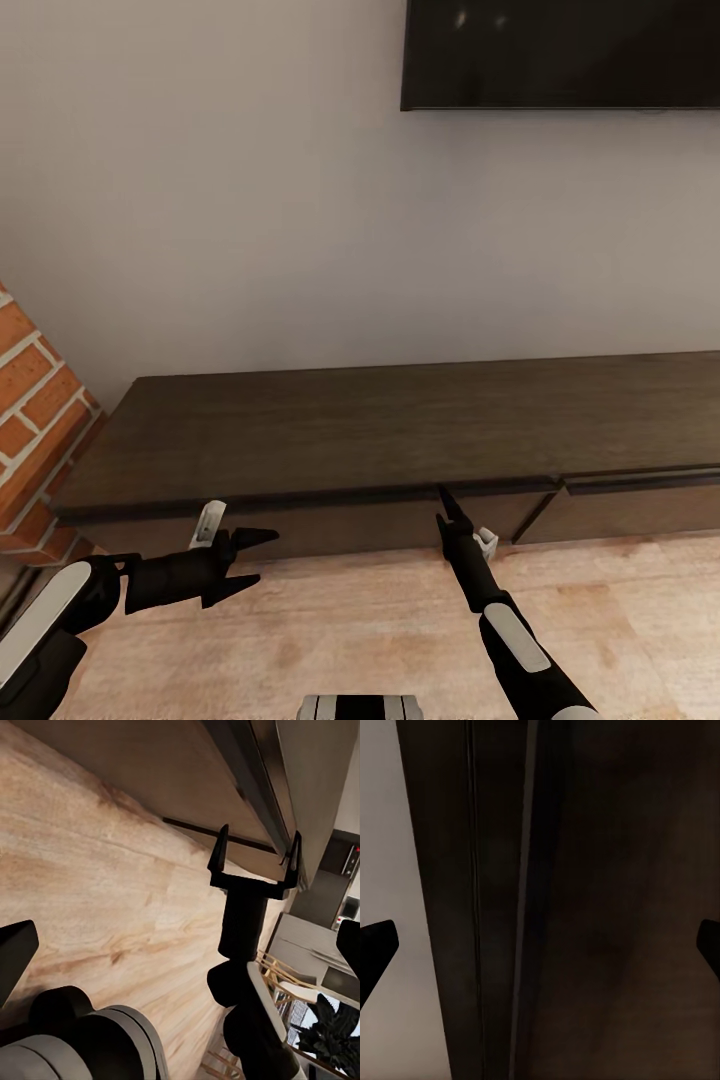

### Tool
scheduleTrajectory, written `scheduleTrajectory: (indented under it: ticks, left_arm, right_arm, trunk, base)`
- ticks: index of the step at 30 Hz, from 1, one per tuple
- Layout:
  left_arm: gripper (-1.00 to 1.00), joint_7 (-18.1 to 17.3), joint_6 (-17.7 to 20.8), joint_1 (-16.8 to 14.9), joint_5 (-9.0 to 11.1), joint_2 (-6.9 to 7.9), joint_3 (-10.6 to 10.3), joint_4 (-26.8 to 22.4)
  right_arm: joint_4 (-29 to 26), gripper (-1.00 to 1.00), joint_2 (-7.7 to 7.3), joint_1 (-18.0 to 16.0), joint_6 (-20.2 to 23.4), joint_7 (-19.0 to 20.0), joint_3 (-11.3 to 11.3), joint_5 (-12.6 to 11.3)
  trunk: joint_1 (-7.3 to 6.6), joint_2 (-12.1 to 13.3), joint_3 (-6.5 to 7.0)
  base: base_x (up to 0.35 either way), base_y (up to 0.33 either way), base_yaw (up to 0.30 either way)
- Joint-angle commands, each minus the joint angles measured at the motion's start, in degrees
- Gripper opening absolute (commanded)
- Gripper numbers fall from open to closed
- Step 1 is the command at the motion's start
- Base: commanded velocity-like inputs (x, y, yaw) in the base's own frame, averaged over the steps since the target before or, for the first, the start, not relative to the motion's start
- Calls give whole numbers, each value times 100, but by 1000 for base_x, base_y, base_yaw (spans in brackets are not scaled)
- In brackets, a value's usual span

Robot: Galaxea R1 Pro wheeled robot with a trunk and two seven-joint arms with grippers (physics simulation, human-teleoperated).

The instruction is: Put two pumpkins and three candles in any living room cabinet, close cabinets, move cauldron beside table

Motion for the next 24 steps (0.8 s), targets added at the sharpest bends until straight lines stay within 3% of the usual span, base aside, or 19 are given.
scheduleTrajectory:
  ticks: [1,24]
  left_arm:
    - [100,56,-2,-3,60,5,-4,-5]
    - [100,59,-2,-3,60,7,-13,-9]
  right_arm:
    - [3,100,-2,-3,20,20,13,-60]
    - [3,100,-2,-3,20,11,13,-60]
  trunk:
    - [-1,-2,-4]
    - [-1,-2,-4]
  base:
    - [0,0,0]
    - [26,0,0]
